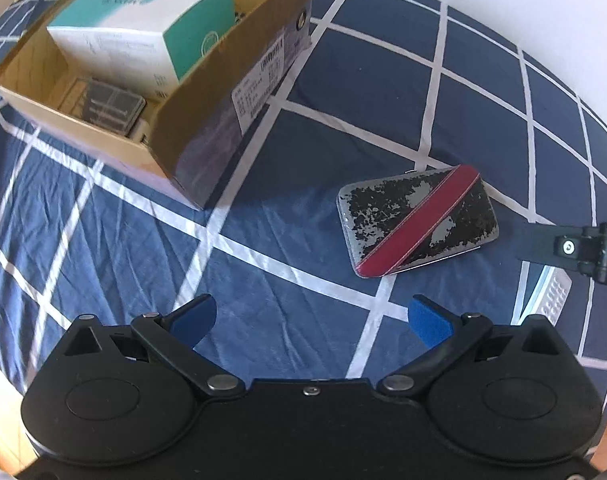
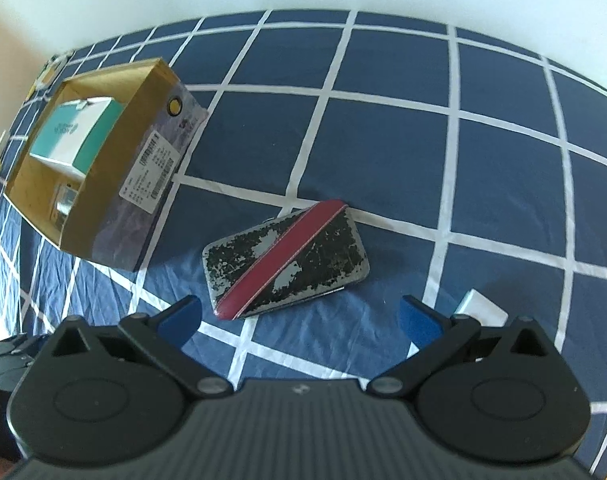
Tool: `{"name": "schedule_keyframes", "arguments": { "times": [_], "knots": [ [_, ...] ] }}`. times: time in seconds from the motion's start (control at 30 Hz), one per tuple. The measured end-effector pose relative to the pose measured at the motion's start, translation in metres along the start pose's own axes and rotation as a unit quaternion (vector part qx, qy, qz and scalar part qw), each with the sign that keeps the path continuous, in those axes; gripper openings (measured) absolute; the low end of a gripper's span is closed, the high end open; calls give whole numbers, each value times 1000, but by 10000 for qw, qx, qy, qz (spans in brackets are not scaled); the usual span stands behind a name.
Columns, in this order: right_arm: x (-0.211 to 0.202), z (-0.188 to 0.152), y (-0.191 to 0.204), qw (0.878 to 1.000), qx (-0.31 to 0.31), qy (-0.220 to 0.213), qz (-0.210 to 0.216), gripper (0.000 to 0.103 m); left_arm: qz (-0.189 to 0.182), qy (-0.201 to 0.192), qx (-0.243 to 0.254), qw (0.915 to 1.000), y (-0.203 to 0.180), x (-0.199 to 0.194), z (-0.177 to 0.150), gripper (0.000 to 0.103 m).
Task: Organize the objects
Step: 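Move the right tool toward the black-and-red speckled pencil case, then close the right gripper on the speckled pencil case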
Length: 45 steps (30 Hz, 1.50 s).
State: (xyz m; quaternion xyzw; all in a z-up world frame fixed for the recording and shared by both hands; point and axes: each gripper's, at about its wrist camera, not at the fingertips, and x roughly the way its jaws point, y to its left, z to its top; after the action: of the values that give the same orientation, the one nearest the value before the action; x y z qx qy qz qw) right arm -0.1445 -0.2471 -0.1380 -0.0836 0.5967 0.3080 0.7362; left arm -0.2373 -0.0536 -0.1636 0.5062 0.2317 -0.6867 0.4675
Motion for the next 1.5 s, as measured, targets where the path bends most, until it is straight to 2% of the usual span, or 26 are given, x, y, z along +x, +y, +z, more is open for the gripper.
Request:
{"name": "schedule_keyframes", "arguments": {
  "times": [0.3, 0.57, 0.9, 1.0, 1.07, 1.17, 1.27, 1.37, 1.43, 1.5],
  "knots": [
    [42, 27, -6, 9980, -470, 402, 97, 103, 61, 232, -474, 9986, -16, 33, 15, 103],
    [86, 45, -23, 9958, -416, 801, 132, 103, -37, 480, -647, 9967, -33, 63, 30, 102],
    [114, 55, -21, 9930, -582, 1007, 197, 100, -174, 608, -771, 9950, -40, 79, 45, 100],
    [117, 58, -21, 9928, -587, 1018, 218, 100, -204, 654, -784, 9946, -42, 82, 47, 95],
    [119, 59, -21, 9924, -611, 1044, 239, 97, -256, 684, -809, 9940, -42, 84, 48, 90],
    [123, 60, -19, 9912, -679, 1113, 214, 91, -334, 713, -821, 9935, -44, 86, 47, 88],
    [124, 59, -16, 9908, -769, 1100, 192, 89, -429, 721, -866, 9927, -43, 87, 46, 82],
    [123, 60, -15, 9912, -787, 1053, 161, 85, -441, 744, -879, 9924, -45, 86, 47, 82],
    [122, 60, -14, 9912, -811, 1024, 195, 78, -449, 749, -937, 9918, -44, 86, 47, 81],
    [121, 60, -13, 9913, -828, 1010, 150, 78, -445, 757, -937, 9917, -42, 86, 49, 81]
  ]
}}
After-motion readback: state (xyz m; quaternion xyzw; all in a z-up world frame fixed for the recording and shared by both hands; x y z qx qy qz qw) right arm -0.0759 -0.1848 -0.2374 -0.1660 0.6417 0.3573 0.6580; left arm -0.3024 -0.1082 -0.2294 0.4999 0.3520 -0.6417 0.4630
